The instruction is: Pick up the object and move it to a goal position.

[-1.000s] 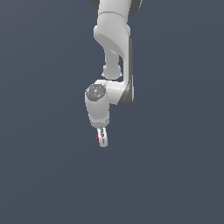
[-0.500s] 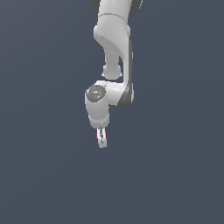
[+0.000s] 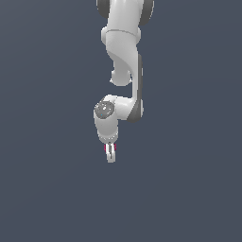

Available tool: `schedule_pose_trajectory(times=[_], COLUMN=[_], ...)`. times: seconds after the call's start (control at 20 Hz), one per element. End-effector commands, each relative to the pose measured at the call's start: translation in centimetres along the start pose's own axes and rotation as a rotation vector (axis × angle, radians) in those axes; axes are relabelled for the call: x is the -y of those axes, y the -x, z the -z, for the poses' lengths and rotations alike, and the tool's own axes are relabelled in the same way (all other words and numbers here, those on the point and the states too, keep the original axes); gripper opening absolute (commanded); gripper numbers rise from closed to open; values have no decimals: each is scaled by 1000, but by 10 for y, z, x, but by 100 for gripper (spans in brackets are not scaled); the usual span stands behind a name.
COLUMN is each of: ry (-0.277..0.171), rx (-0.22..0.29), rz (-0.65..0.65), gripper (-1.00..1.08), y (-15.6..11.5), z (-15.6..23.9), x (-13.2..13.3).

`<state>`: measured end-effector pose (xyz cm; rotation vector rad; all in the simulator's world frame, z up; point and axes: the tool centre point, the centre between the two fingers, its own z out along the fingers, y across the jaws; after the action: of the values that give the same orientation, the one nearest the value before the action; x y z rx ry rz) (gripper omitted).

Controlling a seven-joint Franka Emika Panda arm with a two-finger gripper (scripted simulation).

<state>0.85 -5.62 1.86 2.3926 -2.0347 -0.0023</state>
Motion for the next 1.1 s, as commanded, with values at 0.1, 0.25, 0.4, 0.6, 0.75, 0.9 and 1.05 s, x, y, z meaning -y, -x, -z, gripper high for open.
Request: schedule_pose_trajectory(times=[0.1, 0.25, 0.4, 0.6, 0.75, 0.9, 1.05], ry=[-1, -1, -1, -1, -1, -1, -1], rx=[0, 0, 0, 0, 0, 0, 0], rz=[0, 0, 0, 0, 0, 0, 0], gripper=[100, -100, -100, -100, -100, -100, -100], y=[0, 0, 0, 0, 0, 2, 5], z=[-7, -7, -7, -7, -6, -2, 6], x=[1, 1, 1, 1, 1, -1, -4])
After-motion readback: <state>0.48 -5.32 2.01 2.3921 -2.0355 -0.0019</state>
